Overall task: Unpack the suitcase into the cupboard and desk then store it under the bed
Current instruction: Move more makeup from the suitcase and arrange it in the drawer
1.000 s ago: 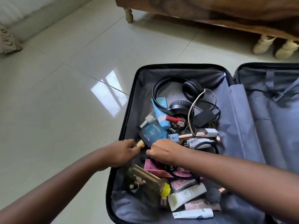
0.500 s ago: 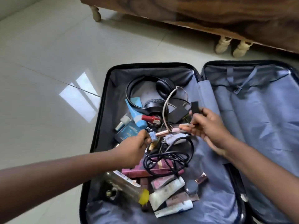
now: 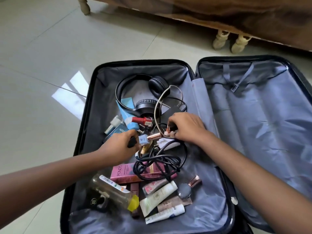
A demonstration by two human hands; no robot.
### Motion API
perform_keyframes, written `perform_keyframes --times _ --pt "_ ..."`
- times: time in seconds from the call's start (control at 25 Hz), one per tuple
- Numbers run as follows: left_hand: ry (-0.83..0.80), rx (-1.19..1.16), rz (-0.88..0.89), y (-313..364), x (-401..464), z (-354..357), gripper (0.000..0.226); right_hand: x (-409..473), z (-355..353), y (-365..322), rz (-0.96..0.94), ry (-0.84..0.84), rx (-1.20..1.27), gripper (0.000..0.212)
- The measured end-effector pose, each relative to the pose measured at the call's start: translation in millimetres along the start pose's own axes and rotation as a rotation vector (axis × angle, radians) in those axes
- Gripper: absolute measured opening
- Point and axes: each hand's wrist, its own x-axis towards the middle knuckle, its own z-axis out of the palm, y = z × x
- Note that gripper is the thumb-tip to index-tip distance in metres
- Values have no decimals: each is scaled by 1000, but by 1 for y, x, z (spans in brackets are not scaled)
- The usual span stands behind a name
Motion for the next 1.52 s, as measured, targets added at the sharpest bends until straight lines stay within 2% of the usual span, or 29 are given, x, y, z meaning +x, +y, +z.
perform_keyframes --times 0.16,0.28,0.36,0.44,0.52,0.56,0.64,0.72,0.8,0.88,0.96,1.08,1.16,1.28,1.36,1.44,1.52 --pt "25 -24 44 -7 -8 2 12 1 12 0 -58 17 35 27" --pt "-35 0 103 0 -15 6 24 -12 14 -2 -34 40 -16 32" --pt "-166 82 164 6 -24 14 27 -30 8 -7 36 148 -53 32" --pt "-295 140 216 8 -33 22 30 -50 1 -8 160 337 13 30" --pt "-388 145 220 6 -38 24 29 -71 0 -10 310 464 343 24" --pt "-419 131 217 4 -41 25 29 -80 1 -12 387 457 597 22" --pt "-472 97 219 4 -48 29 25 -94 3 -18 481 328 1136 25" --pt "-533 113 245 8 -59 37 18 -100 8 -23 569 103 1624 17" --pt "-593 166 299 10 -71 48 15 -102 11 -27 621 -106 1868 12" --pt "-684 206 335 12 -79 53 18 -103 12 -33 600 -198 1937 12" --pt "-813 258 326 11 -79 47 21 -103 9 -35 535 -237 1889 8" --pt "-1027 417 234 5 -72 30 22 -107 1 -40 259 -361 1529 7" --pt "-1084 589 207 -1 -68 18 21 -111 7 -52 83 -470 1249 14" --pt "-1042 811 167 -10 -66 -6 32 -112 31 -78 -51 -510 852 34" --pt "-1015 786 89 -22 -69 -19 36 -113 48 -93 -148 -434 627 41" --pt "-952 709 -3 -32 -70 -24 46 -116 59 -102 -204 -403 581 40" --pt "-795 695 -47 -35 -72 -26 59 -118 67 -109 -217 -397 625 35"
